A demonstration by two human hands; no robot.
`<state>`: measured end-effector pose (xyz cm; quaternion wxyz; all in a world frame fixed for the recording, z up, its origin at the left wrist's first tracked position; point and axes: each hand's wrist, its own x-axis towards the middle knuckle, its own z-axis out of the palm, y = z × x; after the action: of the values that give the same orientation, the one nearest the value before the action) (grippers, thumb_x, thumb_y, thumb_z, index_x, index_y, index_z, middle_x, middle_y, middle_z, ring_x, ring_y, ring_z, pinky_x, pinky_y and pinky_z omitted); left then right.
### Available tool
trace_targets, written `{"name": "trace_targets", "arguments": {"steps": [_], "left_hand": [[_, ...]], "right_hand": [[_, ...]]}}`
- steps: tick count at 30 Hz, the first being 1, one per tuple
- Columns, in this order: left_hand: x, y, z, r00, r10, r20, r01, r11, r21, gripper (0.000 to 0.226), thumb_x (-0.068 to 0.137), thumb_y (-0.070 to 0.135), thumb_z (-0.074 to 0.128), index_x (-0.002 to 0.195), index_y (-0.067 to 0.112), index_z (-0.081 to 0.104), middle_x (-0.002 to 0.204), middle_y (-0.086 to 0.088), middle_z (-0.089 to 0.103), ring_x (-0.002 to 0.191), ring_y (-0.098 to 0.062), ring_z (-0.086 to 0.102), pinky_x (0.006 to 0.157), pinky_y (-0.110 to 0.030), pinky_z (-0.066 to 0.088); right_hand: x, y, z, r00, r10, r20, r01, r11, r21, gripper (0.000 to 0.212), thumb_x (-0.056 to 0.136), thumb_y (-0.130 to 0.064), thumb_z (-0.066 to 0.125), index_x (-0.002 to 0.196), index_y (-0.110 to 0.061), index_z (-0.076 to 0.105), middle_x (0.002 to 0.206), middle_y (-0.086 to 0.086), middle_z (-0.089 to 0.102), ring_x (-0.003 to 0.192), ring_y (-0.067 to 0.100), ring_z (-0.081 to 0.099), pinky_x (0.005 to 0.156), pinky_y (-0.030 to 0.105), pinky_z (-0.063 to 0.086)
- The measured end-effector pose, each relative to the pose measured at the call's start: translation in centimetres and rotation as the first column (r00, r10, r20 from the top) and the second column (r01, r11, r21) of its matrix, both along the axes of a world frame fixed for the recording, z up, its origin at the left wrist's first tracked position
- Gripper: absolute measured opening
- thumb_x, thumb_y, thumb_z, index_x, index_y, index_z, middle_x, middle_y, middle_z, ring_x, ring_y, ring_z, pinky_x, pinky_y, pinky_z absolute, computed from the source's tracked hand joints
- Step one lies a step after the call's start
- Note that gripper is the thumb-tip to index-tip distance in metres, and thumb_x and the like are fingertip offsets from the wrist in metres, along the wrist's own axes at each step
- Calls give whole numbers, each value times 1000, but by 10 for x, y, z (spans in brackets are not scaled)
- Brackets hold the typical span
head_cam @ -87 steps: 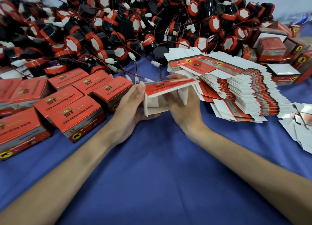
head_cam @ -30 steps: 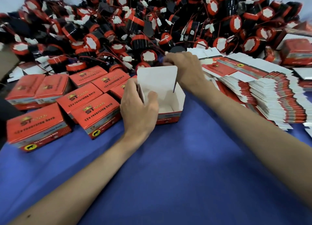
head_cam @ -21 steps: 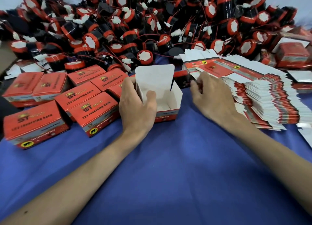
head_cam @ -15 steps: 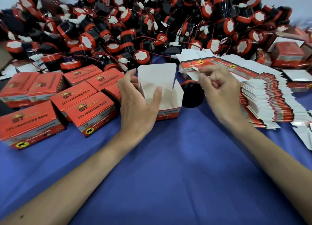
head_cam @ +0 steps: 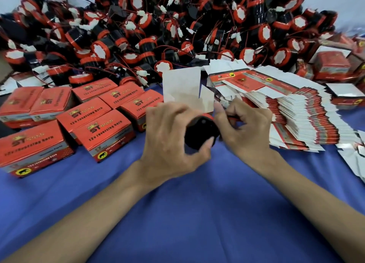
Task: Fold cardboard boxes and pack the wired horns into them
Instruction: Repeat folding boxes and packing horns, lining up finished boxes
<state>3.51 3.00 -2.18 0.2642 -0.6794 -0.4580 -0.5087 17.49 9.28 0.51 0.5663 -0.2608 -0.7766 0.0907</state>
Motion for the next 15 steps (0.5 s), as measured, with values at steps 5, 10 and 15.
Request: {"name": "trace_targets", "arguments": {"steps": [5,10,15], "left_hand": [[4,-3,3,999,27,-43,-34,981,-192,49,78,43,62,111,13,44,93,-14,62,73,-26,61,51,-35,52],[1,-2,1,994,-62,95,79,979,-190,42,81,37,65,100,2,52,92,-14,59,77,-18,56,57,-25,49],[-7,4,-4,886,-231,402,276,959,-58,34,89,36,64,103,13,43,112,0,43,103,-12,49,81,-29,48]], "right_hand": [[0,-11,4,963,250,-100,-266,938,-221,33,87,-27,59,61,-10,47,43,10,47,37,16,51,39,12,30],[3,-9,6,855,491,-165,-518,818,-248,14,92,-16,43,80,-17,50,56,-15,56,37,6,52,45,15,37],[11,0,17,859,509,-57,-511,846,-150,18,91,-10,46,78,-9,59,61,0,55,44,8,51,51,18,37]]}}
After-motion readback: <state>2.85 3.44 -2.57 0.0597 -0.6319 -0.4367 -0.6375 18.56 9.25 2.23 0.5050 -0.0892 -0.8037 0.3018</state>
